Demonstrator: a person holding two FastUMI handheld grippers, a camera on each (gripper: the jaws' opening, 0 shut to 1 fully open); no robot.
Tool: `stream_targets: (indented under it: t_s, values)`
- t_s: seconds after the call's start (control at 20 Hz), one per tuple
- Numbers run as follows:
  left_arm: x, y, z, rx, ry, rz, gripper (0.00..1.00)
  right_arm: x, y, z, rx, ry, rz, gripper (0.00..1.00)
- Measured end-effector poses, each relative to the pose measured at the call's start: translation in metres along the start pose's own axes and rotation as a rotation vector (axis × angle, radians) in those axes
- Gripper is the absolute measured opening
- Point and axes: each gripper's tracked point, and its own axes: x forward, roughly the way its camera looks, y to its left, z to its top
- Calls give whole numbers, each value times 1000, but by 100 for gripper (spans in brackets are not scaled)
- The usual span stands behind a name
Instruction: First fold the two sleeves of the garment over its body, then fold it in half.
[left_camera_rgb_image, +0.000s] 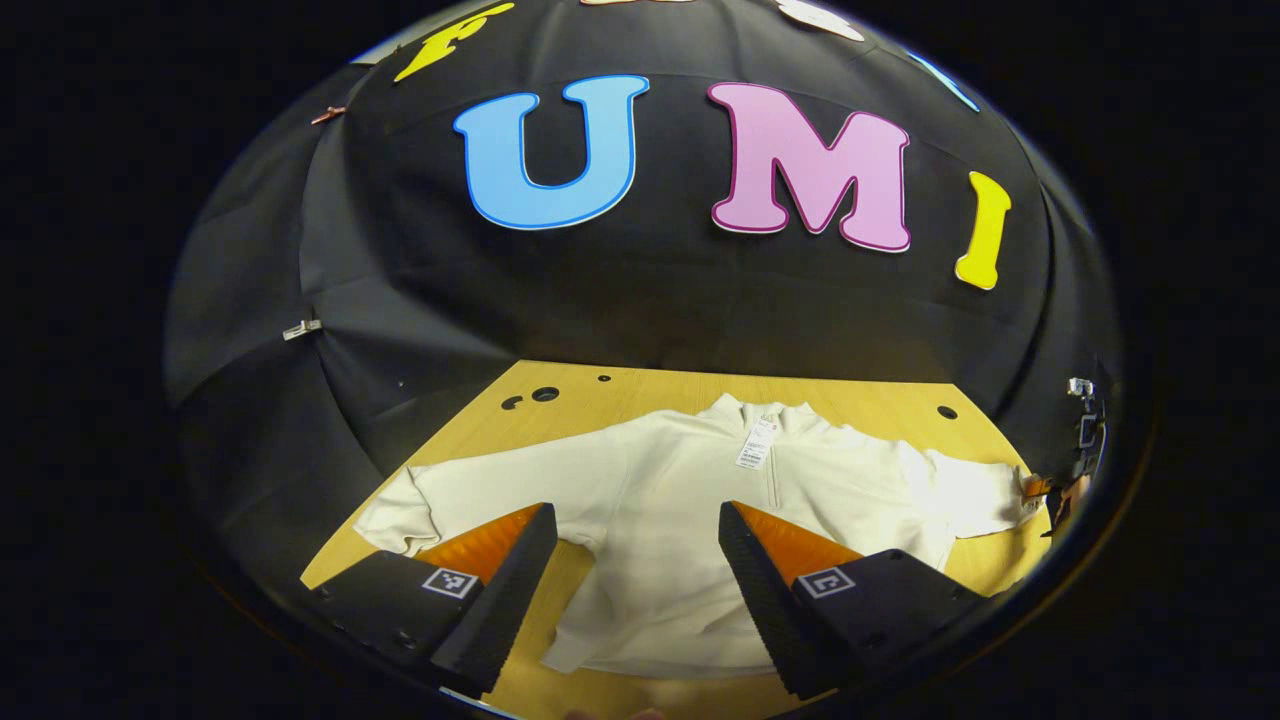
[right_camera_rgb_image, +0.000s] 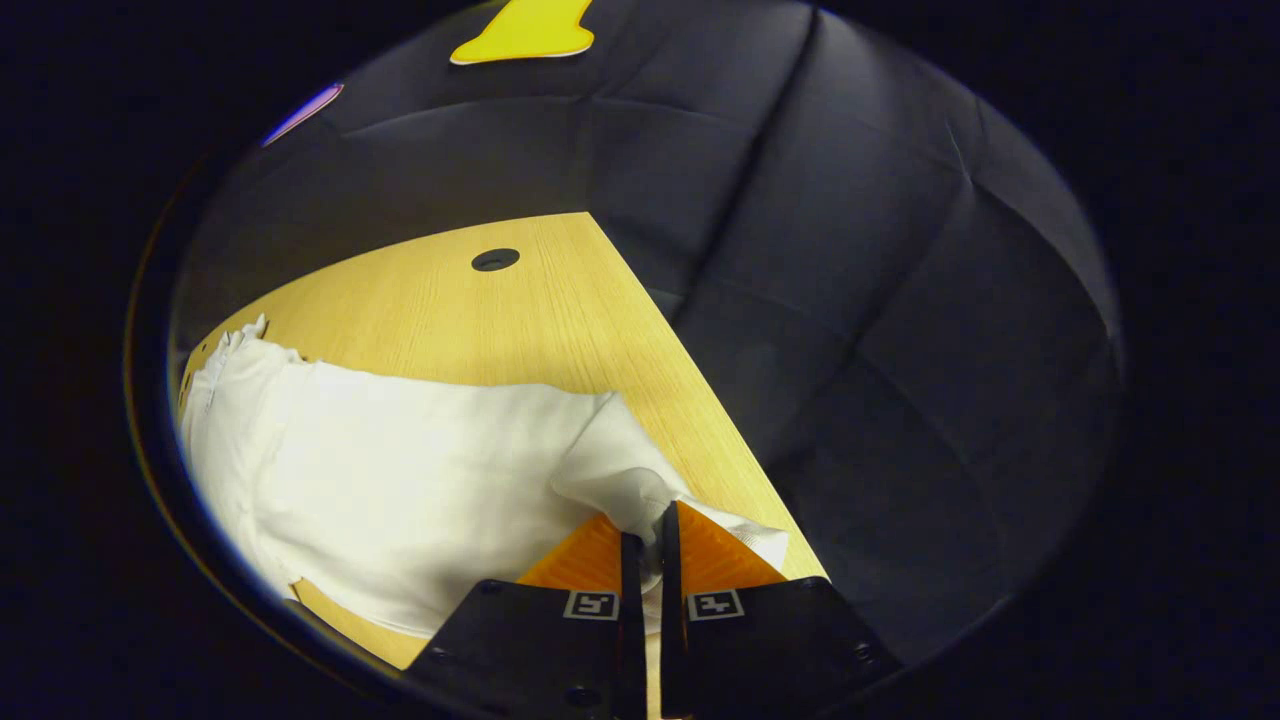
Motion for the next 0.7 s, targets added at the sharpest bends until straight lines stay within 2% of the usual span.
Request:
stream_targets:
  t_s: [0.2,0.35,0.45,0.65,0.7]
  values:
    - [-1,10,1,-10,-4,-8,100,-31,6,30,30,-64,11,10]
    - [0,21,3,-34,-17,-12,100,-62,25,66,11,-129,47,10]
    - [0,35,2,-39,-32,-4,100,-86,57,96,-10,-180,84,10]
    - [-11,56,7,14,-86,-4,98,-126,136,131,-24,-239,213,10]
    - [-12,61,6,19,-90,-1,100,-134,155,137,-40,-248,243,10]
